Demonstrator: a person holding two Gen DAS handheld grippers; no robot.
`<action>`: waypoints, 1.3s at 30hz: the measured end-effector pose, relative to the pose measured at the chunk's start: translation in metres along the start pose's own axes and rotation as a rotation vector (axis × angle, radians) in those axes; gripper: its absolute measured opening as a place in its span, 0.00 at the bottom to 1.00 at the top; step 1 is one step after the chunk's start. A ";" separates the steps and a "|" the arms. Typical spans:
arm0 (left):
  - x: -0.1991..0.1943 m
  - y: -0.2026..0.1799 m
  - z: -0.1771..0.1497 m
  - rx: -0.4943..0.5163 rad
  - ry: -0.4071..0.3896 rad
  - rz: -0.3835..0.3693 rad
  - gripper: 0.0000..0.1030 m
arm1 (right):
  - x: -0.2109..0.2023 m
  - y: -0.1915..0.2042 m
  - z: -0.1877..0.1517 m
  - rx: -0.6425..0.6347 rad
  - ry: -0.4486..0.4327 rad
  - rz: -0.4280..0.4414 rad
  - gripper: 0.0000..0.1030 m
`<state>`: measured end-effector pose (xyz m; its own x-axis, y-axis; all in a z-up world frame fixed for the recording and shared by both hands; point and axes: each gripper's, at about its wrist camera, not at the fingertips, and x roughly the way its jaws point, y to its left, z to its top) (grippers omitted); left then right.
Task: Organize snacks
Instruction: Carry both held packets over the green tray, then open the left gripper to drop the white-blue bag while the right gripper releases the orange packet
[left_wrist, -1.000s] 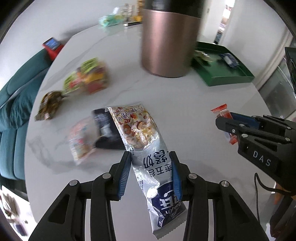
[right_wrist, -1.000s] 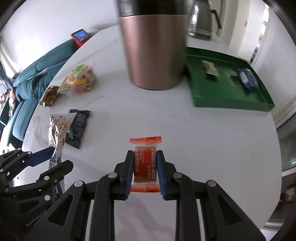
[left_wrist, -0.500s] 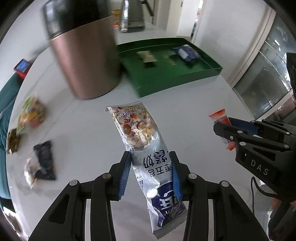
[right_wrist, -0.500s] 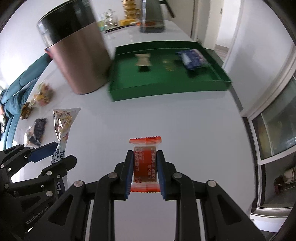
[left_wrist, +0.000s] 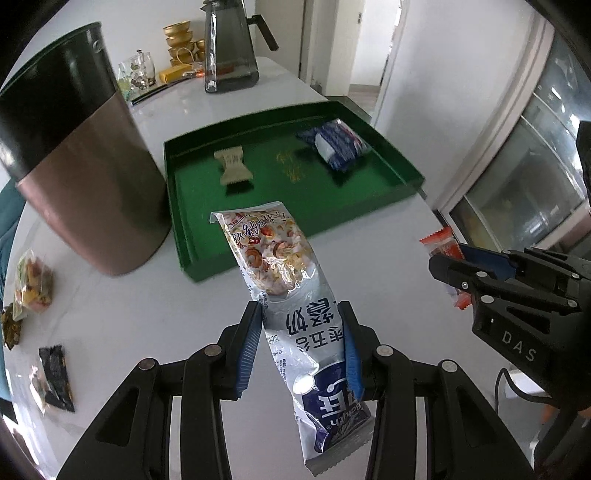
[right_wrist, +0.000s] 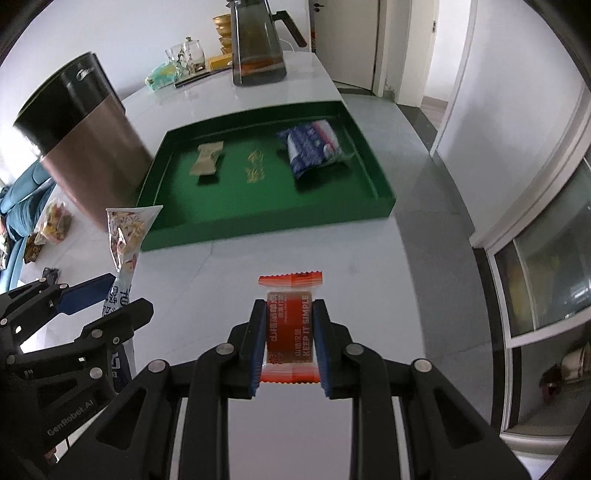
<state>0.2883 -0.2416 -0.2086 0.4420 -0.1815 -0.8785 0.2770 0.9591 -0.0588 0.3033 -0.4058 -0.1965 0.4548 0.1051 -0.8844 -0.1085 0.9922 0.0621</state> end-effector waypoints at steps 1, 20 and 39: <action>0.002 0.000 0.008 -0.004 -0.005 0.011 0.35 | 0.002 -0.002 0.006 -0.006 -0.003 0.002 0.01; 0.072 0.051 0.111 -0.178 -0.036 0.101 0.35 | 0.081 -0.011 0.139 -0.102 -0.002 0.054 0.01; 0.111 0.066 0.118 -0.195 0.007 0.128 0.35 | 0.120 -0.011 0.147 -0.111 0.057 0.055 0.01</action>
<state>0.4558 -0.2242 -0.2539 0.4564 -0.0552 -0.8880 0.0493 0.9981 -0.0367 0.4888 -0.3940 -0.2356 0.3953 0.1517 -0.9059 -0.2305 0.9711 0.0620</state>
